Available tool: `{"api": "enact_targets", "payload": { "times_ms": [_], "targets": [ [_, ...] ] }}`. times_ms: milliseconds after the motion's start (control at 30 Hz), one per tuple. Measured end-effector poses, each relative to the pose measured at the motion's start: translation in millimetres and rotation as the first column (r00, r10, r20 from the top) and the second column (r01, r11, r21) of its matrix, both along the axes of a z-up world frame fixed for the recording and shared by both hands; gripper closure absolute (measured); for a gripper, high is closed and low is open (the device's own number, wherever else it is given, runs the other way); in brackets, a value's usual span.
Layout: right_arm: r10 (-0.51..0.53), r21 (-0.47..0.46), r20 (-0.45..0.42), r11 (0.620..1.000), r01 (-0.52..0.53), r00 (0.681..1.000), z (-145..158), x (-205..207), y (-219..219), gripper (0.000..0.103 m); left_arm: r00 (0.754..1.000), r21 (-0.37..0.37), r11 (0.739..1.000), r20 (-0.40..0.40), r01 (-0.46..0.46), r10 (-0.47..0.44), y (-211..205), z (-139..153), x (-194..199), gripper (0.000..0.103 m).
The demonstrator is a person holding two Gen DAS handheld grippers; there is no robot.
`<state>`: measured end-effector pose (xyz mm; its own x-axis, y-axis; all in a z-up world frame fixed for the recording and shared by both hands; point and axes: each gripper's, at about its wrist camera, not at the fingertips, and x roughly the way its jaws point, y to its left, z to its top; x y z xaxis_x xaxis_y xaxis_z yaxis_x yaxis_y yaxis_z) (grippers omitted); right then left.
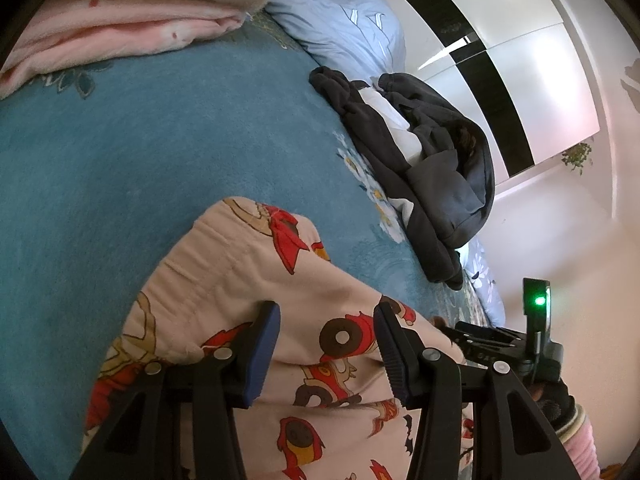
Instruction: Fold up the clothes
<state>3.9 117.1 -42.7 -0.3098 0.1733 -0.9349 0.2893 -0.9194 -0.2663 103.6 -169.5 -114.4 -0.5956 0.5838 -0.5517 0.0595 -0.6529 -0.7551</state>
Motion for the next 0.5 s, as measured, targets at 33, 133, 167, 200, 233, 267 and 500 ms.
{"api": "enact_targets", "payload": {
  "times_ms": [33,133,167,200,233,267,500],
  "targets": [
    [0.004,0.021,-0.001,1.0,-0.004,1.0,-1.4,0.7,1.7,0.062,1.0,0.0,1.0,0.0,-0.001,0.001,0.1,-0.2,-0.2,0.05],
    [-0.009,0.044,-0.03,0.999,0.01,1.0,4.1,3.2,13.3,0.098,1.0,-0.004,1.0,0.0,0.004,-0.004,-2.4,-0.1,-1.3,0.05],
    [-0.018,0.038,-0.049,0.999,0.02,0.999,9.6,4.2,19.4,0.098,1.0,-0.005,1.0,-0.001,0.002,-0.002,-2.3,-0.1,-0.8,0.05],
    [-0.029,0.021,-0.081,0.999,0.031,0.996,19.6,5.6,27.4,0.098,1.0,-0.006,1.0,-0.003,0.0,0.0,-2.3,-0.2,-0.3,0.05],
    [-0.045,0.001,-0.123,0.999,0.046,0.991,32.8,7.8,37.8,0.098,1.0,-0.006,1.0,-0.005,-0.002,0.002,-2.4,-0.2,0.2,0.05],
    [-0.072,-0.023,-0.173,0.997,0.069,0.982,48.4,10.8,51.1,0.098,1.0,-0.007,1.0,-0.006,-0.003,0.003,-1.9,-0.3,0.9,0.05],
    [-0.423,-0.314,-0.501,0.902,0.297,0.755,154.0,70.1,195.7,0.1,1.0,-0.033,0.999,-0.012,-0.006,0.006,2.2,-0.2,1.1,0.05]
  ]
}}
